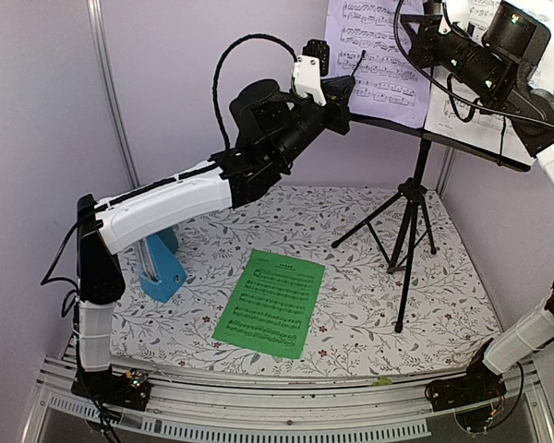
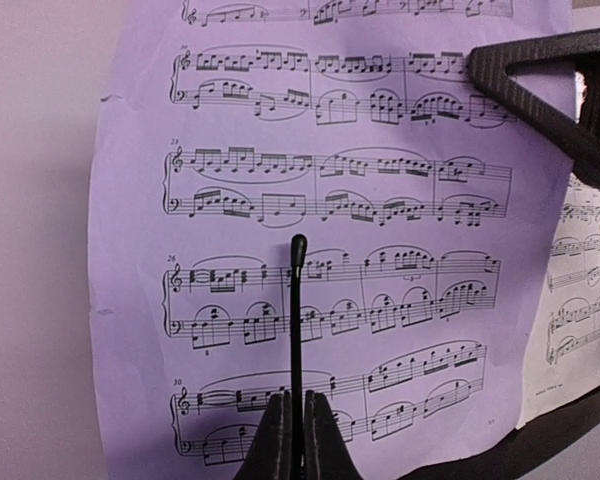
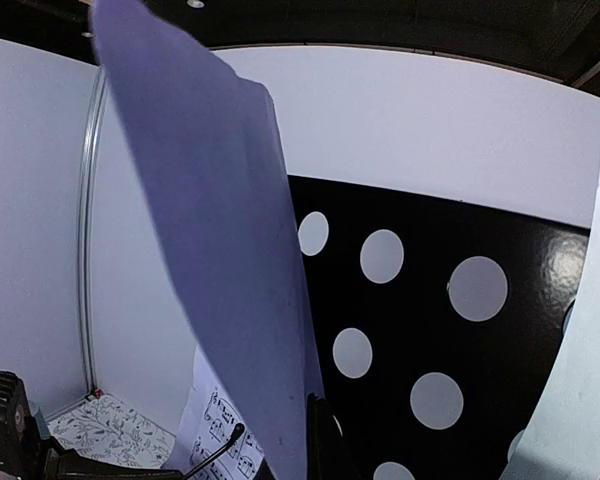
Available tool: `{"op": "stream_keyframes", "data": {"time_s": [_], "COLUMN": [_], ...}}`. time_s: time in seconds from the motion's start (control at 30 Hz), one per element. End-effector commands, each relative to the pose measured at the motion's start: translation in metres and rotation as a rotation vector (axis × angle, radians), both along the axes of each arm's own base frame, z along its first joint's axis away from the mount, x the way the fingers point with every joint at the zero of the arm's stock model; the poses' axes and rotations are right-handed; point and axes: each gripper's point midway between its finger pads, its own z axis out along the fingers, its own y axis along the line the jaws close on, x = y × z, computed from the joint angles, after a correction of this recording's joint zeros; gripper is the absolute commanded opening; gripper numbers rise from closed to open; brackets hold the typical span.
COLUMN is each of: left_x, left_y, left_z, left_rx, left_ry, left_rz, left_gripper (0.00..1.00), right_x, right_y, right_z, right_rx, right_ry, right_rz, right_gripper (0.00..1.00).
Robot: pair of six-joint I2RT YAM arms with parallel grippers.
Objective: Set up the instrument practice props
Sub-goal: Hold the sheet music at the music stand.
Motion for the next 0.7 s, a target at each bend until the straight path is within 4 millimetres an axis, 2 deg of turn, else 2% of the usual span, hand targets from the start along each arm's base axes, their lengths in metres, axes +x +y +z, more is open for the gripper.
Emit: {"op": "stream_keyframes", "data": {"time_s": [0.0, 0.1, 0.23, 0.4, 0.5, 0.6, 0.67], "left_x": [-0.013, -0.013, -0.014, -0.014, -0.015, -0.016, -0.016], "left_y": [-0.001, -0.003, -0.004, -0.001, 0.0, 0.002, 0.003], "left_z": [0.008, 0.007, 0.006, 0.007, 0.008, 0.009, 0.009], "left_rx": [0.018, 0.024, 0.026, 0.018, 0.016, 0.012, 0.01], "left_ry": [-0.007, -0.008, -0.01, -0.012, -0.013, -0.014, -0.017], "left_rz": [-0.026, -0.032, -0.038, -0.035, -0.035, -0.031, -0.029], "left_gripper": [0.0, 0.1, 0.32, 0.35, 0.37, 0.42, 0.47], "right_x": [0.001, 0.001, 0.001, 0.0, -0.003, -0.007, -0.012], "right_y": [-0.006, -0.005, -0.005, -0.006, -0.006, -0.008, -0.01], "right_z": [0.002, 0.002, 0.002, 0.002, 0.004, 0.008, 0.011], "right_rx": [0.007, 0.007, 0.008, 0.008, 0.012, 0.025, 0.036], "right_ry": [0.004, 0.004, 0.004, 0.005, 0.001, -0.004, -0.01], "right_rz": [-0.019, -0.016, -0.014, -0.014, -0.004, 0.009, 0.016], "right_gripper": [0.0, 0.0, 0.0, 0.01, 0.1, 0.3, 0.37]}}
